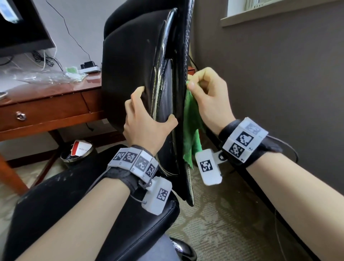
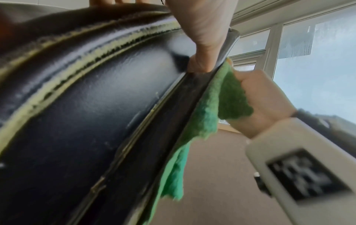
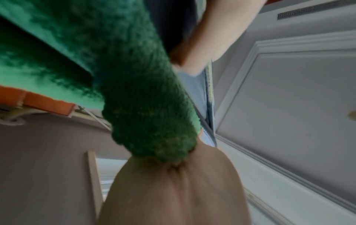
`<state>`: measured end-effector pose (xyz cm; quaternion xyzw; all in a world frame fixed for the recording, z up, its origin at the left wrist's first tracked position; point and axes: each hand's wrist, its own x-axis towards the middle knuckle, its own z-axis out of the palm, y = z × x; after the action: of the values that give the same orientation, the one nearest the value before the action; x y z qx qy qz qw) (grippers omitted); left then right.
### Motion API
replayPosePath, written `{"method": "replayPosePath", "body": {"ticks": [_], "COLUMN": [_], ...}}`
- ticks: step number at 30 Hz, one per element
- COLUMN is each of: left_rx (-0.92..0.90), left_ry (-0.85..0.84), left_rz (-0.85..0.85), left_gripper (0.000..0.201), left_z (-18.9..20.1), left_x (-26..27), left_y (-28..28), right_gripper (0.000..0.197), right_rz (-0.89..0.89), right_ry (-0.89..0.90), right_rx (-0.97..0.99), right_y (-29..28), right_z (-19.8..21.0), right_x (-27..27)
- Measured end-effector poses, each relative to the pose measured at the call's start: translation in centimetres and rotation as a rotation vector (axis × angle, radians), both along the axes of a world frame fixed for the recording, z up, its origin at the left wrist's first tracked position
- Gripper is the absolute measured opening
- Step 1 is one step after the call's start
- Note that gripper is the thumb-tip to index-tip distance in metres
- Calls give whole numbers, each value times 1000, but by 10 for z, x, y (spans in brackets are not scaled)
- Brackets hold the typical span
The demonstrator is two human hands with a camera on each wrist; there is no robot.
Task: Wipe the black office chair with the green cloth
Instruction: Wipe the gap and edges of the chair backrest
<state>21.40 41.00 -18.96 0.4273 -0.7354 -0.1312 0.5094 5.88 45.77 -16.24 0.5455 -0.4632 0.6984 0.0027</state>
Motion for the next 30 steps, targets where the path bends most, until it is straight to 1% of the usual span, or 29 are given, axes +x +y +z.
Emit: {"method": "replayPosePath", "body": {"ticks": [3,5,12,16,19,22,25,28,30], "left_rx": [-2,-3,10,15,7,-2,-12,-43,-58], "left_ry": [-4,-6,-11,-6,-12,-15,-4,-22,-56], "left_rz": [2,2,3,-8,4,3,-18,-48,-75], "left_gripper": [87,87,88,88,88,87,87,89,94], "left_z": [0,0,0,2,3,2,-1,-10,-21], "left_x": [1,1,0,2,3,3,6,13,19], "left_y": [-1,0,-1,-1,-1,-1,-1,-1,0], "right_gripper": [15,18,19,15,15,14,17,17,17], "right_rz": [-68,-104,-139,-237,-255,-234,-117,14,40], "right_ry": [41,49,15,11,-32,-83,-119,-230,-329], "right_rx": [-89,-106,-46,-68,-90,-107,-109,-24,45], "right_y": [-4,-5,-4,-3,-4,-4,0,6,11], "right_z": [37,50,31,50,61,46,6,-40,-57], "right_x": [-2,-3,8,13,17,24,30,31,32]}}
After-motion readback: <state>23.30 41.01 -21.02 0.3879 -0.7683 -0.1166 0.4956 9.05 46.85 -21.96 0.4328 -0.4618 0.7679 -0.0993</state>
